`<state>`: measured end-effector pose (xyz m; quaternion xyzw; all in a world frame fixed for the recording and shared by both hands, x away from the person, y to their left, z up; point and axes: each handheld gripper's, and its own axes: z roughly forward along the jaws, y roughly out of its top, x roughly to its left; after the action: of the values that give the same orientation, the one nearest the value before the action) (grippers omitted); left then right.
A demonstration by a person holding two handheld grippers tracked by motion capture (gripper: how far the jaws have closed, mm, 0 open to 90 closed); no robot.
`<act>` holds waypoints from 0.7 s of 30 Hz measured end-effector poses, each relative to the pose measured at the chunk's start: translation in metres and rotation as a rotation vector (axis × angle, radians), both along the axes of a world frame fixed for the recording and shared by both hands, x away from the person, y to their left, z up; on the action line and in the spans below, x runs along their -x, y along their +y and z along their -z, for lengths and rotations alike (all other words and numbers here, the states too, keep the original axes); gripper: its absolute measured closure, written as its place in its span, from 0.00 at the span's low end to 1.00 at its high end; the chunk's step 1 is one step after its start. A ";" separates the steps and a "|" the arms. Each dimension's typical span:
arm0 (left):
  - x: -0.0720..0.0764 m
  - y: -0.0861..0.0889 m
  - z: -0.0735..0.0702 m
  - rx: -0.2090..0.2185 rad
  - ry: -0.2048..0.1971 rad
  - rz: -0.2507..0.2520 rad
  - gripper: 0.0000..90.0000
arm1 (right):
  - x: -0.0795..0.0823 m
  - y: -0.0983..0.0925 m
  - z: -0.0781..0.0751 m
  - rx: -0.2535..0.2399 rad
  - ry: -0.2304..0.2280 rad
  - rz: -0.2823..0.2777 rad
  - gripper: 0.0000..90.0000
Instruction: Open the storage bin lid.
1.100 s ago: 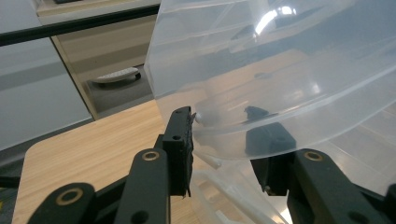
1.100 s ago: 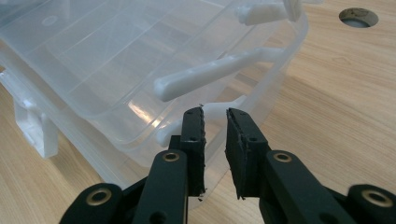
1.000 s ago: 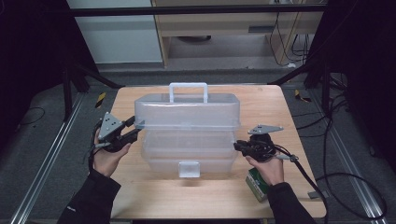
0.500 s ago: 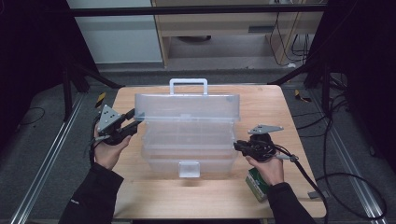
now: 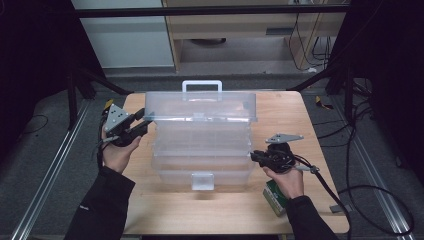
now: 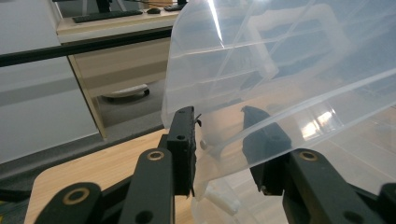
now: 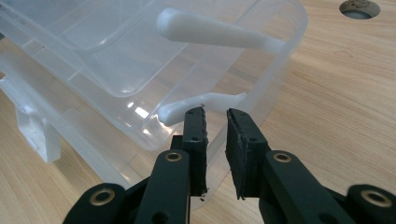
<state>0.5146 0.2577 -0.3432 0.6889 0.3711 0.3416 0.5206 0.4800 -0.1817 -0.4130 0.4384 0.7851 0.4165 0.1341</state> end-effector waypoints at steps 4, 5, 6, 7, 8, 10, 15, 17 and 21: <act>-0.005 -0.001 -0.004 -0.012 -0.001 -0.010 0.72 | -0.001 0.000 0.000 0.001 -0.007 -0.004 0.86; -0.006 -0.002 -0.005 -0.011 -0.003 -0.012 0.73 | -0.001 0.000 0.000 0.001 -0.006 -0.004 0.86; -0.007 -0.002 -0.006 -0.012 -0.002 -0.015 0.73 | -0.001 0.000 0.000 0.003 -0.006 -0.004 0.86; -0.008 -0.002 -0.007 -0.013 -0.004 -0.016 0.73 | -0.001 0.000 0.000 0.001 -0.005 -0.003 0.86; -0.009 -0.002 -0.007 -0.014 -0.004 -0.019 0.73 | -0.001 0.000 0.000 0.001 -0.004 -0.003 0.86; -0.011 -0.003 -0.008 -0.012 -0.008 -0.022 0.74 | -0.001 0.000 0.000 0.002 -0.003 -0.004 0.86; -0.016 -0.003 -0.010 -0.012 -0.004 -0.031 0.76 | -0.002 0.000 0.000 -0.001 -0.003 -0.002 0.85; -0.018 -0.003 -0.010 -0.014 -0.004 -0.035 0.77 | -0.002 0.000 0.000 0.000 -0.001 0.000 0.85; -0.023 -0.004 -0.012 -0.013 -0.007 -0.047 0.79 | -0.002 0.000 0.000 -0.003 0.006 0.002 0.85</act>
<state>0.5374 0.2538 -0.3316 0.6820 0.3832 0.3586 0.5093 0.4823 -0.1816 -0.4135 0.4406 0.7845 0.4162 0.1315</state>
